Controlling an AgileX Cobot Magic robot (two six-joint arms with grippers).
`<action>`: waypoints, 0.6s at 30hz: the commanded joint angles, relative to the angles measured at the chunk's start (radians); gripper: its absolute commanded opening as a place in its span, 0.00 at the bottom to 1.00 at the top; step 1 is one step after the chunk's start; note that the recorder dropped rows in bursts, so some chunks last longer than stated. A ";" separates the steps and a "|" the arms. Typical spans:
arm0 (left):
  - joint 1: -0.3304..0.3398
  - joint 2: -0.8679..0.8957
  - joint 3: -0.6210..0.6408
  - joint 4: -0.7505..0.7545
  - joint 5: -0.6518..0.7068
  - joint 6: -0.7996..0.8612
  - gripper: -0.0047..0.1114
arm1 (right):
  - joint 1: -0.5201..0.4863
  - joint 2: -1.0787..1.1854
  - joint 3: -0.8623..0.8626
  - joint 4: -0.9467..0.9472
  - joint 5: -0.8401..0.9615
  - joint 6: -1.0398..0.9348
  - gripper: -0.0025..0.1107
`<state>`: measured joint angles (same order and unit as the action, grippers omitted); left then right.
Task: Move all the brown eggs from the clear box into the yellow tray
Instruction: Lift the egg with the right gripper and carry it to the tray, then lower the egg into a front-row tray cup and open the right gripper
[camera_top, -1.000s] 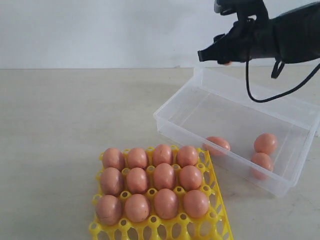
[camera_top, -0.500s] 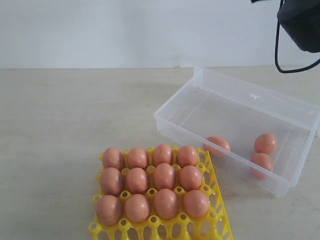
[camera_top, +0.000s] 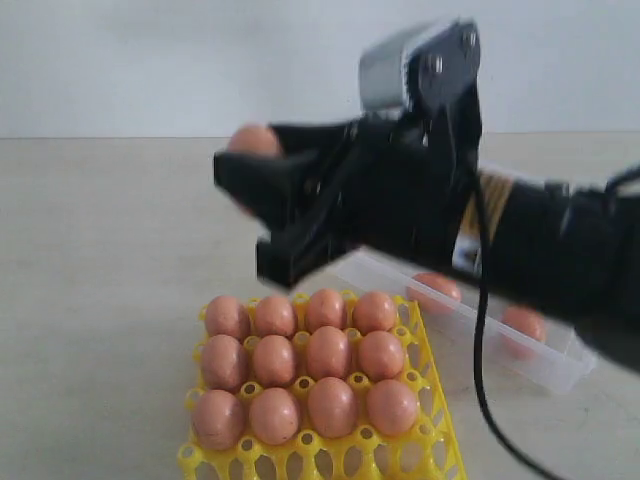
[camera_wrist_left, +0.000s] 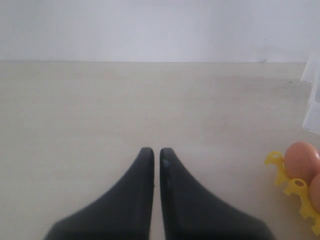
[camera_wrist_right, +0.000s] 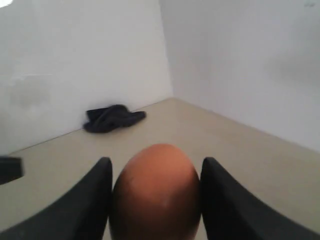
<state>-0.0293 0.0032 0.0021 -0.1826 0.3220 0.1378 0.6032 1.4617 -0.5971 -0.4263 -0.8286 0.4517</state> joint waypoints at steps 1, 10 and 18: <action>-0.004 -0.003 -0.002 -0.008 -0.011 -0.007 0.08 | 0.181 0.007 0.195 0.239 -0.137 -0.095 0.02; -0.004 -0.003 -0.002 -0.008 -0.011 -0.007 0.08 | 0.454 0.355 0.165 0.437 -0.392 -0.194 0.02; -0.004 -0.003 -0.002 -0.008 -0.011 -0.007 0.08 | 0.456 0.527 0.132 0.464 -0.392 -0.155 0.02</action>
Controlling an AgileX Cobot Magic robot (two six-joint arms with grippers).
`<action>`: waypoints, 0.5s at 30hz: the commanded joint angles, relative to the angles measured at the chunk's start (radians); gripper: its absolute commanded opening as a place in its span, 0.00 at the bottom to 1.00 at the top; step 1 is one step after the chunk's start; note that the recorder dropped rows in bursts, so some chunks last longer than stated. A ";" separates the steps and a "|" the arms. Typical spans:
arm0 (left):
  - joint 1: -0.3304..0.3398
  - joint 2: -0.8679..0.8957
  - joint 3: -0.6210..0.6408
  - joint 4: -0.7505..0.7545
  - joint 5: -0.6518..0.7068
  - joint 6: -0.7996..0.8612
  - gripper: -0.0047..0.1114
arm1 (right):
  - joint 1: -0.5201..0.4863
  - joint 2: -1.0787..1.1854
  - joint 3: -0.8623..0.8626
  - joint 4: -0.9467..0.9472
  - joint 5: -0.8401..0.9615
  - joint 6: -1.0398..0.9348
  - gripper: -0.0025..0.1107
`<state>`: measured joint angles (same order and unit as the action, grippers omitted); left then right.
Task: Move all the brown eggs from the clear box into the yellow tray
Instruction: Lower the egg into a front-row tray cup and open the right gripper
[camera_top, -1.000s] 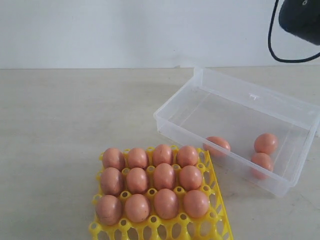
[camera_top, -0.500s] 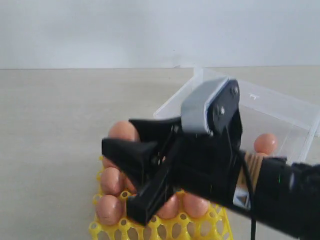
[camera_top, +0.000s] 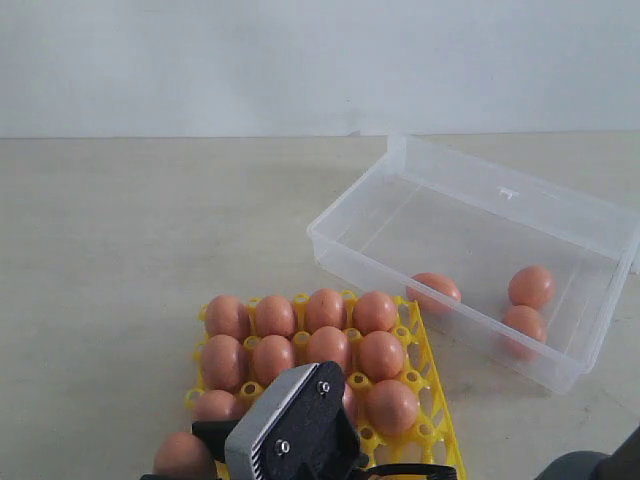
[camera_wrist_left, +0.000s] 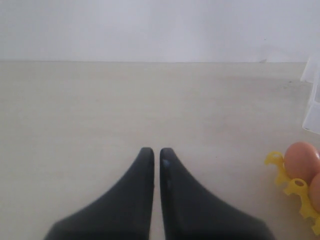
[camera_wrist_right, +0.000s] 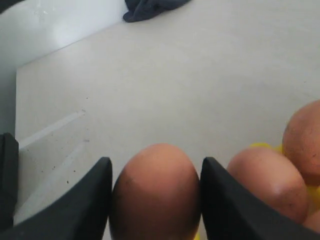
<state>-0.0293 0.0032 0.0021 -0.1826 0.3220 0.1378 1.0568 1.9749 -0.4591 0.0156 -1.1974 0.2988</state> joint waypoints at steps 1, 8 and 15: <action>-0.004 -0.003 -0.002 -0.008 -0.011 -0.007 0.08 | 0.002 0.014 -0.006 0.027 -0.024 -0.004 0.02; -0.004 -0.003 -0.002 -0.008 -0.011 -0.007 0.08 | 0.002 0.014 -0.006 0.039 -0.024 -0.046 0.02; -0.004 -0.003 -0.002 -0.008 -0.011 -0.007 0.08 | 0.002 0.014 -0.006 0.049 0.028 -0.108 0.02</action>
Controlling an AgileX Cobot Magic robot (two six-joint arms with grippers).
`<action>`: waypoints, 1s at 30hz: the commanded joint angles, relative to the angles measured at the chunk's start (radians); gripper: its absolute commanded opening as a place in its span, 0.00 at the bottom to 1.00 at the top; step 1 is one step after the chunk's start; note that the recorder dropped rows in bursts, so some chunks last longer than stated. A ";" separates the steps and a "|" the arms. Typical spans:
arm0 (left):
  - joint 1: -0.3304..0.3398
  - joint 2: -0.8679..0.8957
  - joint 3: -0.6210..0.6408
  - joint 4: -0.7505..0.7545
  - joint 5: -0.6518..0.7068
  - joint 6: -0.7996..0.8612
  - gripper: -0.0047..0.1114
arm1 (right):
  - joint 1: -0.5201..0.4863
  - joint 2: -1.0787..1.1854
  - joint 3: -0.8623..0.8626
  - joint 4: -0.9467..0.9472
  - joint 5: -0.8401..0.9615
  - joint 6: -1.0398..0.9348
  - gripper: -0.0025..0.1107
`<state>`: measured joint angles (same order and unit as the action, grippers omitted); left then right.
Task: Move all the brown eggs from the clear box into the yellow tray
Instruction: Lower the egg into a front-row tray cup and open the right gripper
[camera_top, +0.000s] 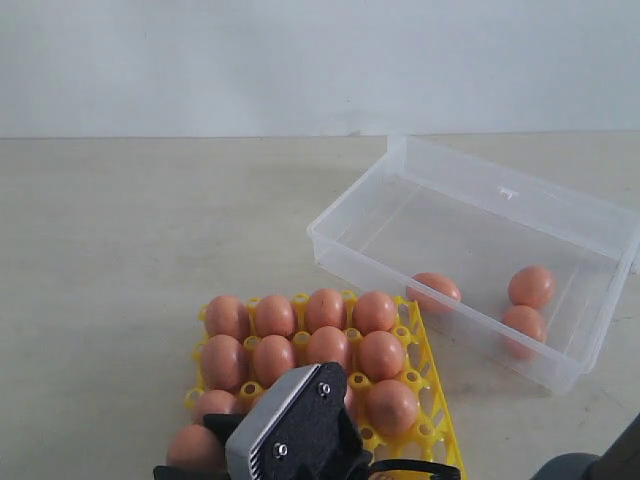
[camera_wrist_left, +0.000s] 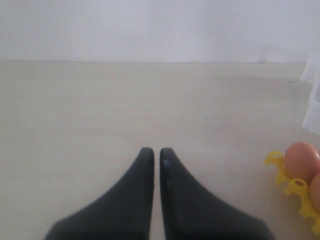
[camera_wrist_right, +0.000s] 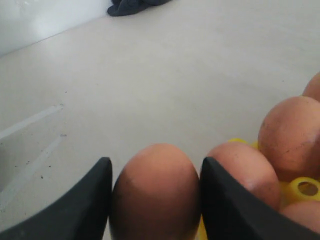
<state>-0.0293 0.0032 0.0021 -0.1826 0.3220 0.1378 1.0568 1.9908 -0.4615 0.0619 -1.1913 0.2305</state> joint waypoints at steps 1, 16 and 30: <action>-0.004 -0.003 -0.002 -0.008 -0.011 -0.007 0.08 | 0.002 -0.002 -0.004 0.003 0.026 -0.041 0.02; -0.004 -0.003 -0.002 -0.008 -0.011 -0.007 0.08 | 0.002 -0.002 -0.004 0.061 0.048 -0.059 0.16; -0.004 -0.003 -0.002 -0.008 -0.011 -0.007 0.08 | 0.002 -0.002 -0.004 0.061 0.045 -0.059 0.34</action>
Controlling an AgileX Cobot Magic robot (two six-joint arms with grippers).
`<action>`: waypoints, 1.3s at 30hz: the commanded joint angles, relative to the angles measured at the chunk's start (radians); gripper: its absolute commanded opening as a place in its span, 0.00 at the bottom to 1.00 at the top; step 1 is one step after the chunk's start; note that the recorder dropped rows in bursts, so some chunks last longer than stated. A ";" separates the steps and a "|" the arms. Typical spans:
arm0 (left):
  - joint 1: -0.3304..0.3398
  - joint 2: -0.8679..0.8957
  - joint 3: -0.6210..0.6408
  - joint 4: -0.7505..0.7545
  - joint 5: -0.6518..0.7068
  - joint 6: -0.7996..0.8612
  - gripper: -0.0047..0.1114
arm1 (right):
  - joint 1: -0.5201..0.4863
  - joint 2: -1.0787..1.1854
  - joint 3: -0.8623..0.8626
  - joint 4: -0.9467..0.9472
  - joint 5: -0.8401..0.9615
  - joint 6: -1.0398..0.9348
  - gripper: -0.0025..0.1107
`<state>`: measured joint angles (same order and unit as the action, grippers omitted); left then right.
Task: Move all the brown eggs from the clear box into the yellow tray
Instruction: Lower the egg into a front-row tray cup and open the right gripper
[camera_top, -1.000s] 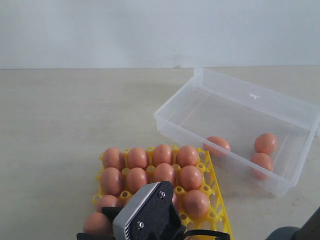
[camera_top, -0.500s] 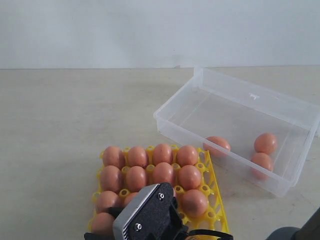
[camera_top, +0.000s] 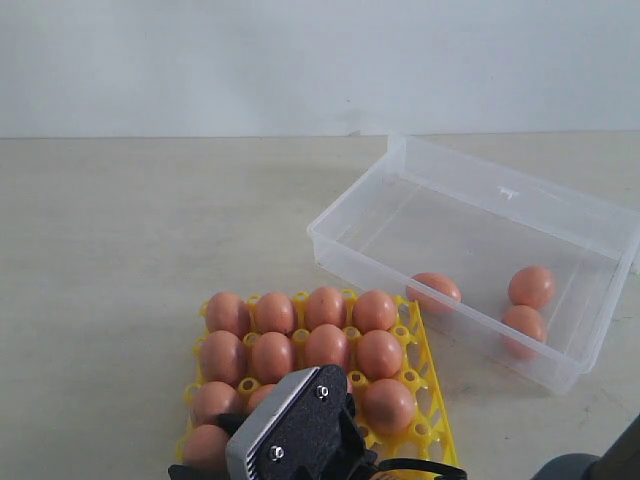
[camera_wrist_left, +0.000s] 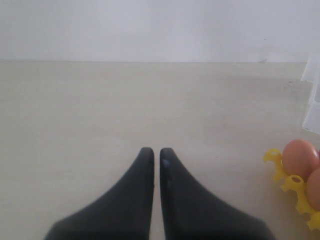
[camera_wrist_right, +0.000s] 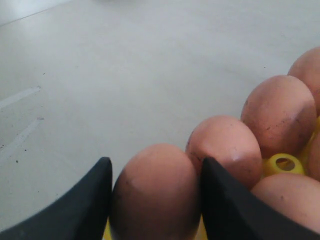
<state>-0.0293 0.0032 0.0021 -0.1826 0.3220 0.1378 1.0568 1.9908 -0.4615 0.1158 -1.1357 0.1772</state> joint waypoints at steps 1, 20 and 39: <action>-0.004 -0.003 -0.002 -0.008 -0.011 -0.007 0.08 | 0.002 -0.002 -0.004 0.007 -0.010 -0.006 0.34; -0.004 -0.003 -0.002 -0.008 -0.011 -0.007 0.08 | 0.002 -0.002 -0.004 0.003 -0.010 -0.002 0.58; -0.004 -0.003 -0.002 -0.008 -0.011 -0.007 0.08 | 0.000 -0.232 -0.006 0.070 -0.085 0.077 0.57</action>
<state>-0.0293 0.0032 0.0021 -0.1826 0.3220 0.1378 1.0568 1.8843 -0.4635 0.0936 -1.1885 0.2471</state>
